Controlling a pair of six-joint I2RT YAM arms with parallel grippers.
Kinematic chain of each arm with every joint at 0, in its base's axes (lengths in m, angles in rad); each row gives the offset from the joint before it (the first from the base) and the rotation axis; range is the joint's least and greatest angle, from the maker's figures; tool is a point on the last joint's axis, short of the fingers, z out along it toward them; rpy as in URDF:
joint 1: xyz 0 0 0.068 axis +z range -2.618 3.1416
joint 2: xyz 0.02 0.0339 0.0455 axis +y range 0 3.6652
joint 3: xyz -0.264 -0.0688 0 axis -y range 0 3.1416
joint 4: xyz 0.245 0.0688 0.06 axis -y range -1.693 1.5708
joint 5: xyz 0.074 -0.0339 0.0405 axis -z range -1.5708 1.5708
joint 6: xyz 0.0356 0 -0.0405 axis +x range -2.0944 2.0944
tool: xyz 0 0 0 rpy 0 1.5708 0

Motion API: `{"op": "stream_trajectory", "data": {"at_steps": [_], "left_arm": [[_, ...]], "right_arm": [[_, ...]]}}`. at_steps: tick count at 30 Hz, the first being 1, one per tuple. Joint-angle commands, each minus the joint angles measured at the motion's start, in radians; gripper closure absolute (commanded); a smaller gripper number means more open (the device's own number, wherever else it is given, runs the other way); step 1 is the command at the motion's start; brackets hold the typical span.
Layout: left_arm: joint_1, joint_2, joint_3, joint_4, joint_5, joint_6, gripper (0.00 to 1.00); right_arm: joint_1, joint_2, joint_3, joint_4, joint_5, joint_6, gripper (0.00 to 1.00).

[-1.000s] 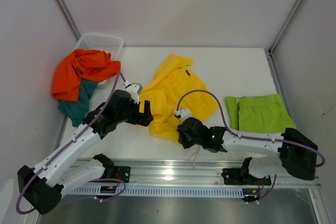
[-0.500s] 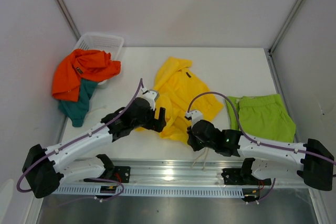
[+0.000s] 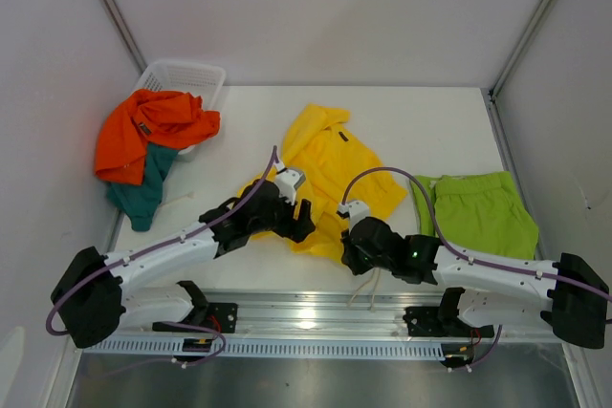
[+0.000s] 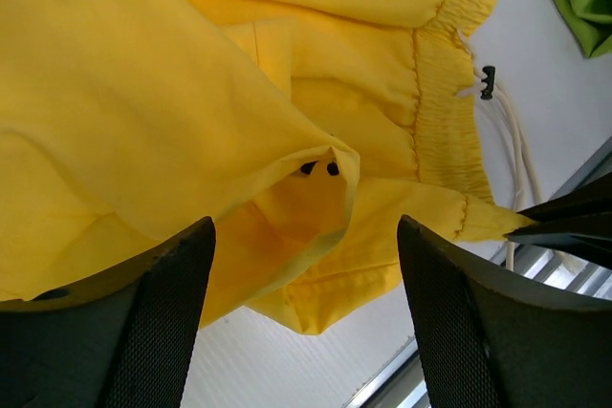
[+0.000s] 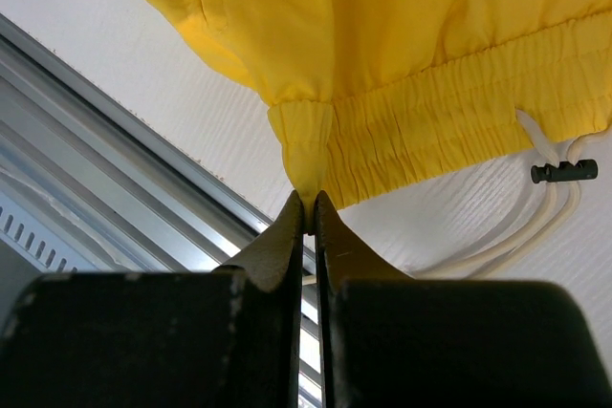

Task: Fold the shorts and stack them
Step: Flatten the shorts out

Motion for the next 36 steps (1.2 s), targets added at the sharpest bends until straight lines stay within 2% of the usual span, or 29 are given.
{"op": "stream_trajectory", "data": {"at_steps": [1,5,6,11,12,14,16,18,21,24,25,28,30,33,34,36], "left_arm": [[-0.005,0.03,-0.02,0.098,0.087,0.033,0.23],[-0.004,0.032,-0.05,0.124,0.105,0.028,0.39],[-0.003,0.032,-0.055,0.129,0.105,0.027,0.46],[-0.003,0.042,-0.073,0.178,0.149,0.028,0.68],[-0.003,0.044,-0.07,0.18,0.154,0.027,0.81],[-0.003,0.051,-0.06,0.165,0.139,0.02,0.99],[-0.001,0.055,-0.026,0.141,0.116,0.011,1.0],[0.011,0.048,0.003,0.037,0.072,-0.015,1.0],[0.09,0.01,0.112,-0.11,0.068,-0.068,1.0],[0.259,-0.046,0.201,-0.251,0.094,-0.127,1.0],[0.353,-0.06,0.219,-0.279,0.097,-0.13,1.0],[0.515,-0.071,0.331,-0.421,0.087,-0.121,1.0],[0.577,-0.071,0.419,-0.507,0.082,-0.09,1.0],[0.693,-0.085,0.463,-0.55,0.122,-0.061,1.0],[0.754,-0.106,0.462,-0.55,0.183,-0.055,1.0],[0.81,-0.125,0.468,-0.553,0.237,-0.04,1.0]], "right_arm": [[-0.008,-0.023,0.006,0.001,-0.013,-0.009,0.97],[-0.013,-0.029,0.005,0.001,-0.017,-0.006,0.97],[-0.014,-0.028,0.005,0.004,-0.017,-0.004,0.97],[-0.018,-0.029,0.005,0.004,-0.021,0.001,0.98],[-0.019,-0.032,0.006,0.001,-0.021,0.001,0.98],[-0.021,-0.04,0.008,-0.005,-0.021,0.002,0.99],[-0.019,-0.063,0.008,-0.022,-0.014,0.002,0.99],[-0.019,-0.091,0.006,-0.043,-0.012,0.001,0.99],[-0.019,-0.14,-0.005,-0.065,-0.018,-0.009,1.0],[-0.016,-0.187,-0.02,-0.079,-0.035,-0.015,1.0],[-0.016,-0.218,-0.034,-0.082,-0.053,-0.021,1.0],[-0.011,-0.278,-0.061,-0.079,-0.098,-0.019,1.0],[-0.005,-0.298,-0.074,-0.07,-0.128,-0.013,1.0],[0.008,-0.325,-0.09,-0.068,-0.125,-0.007,1.0],[0.013,-0.327,-0.094,-0.066,-0.124,-0.007,1.0],[0.022,-0.332,-0.086,-0.074,-0.112,-0.004,1.0]]}}
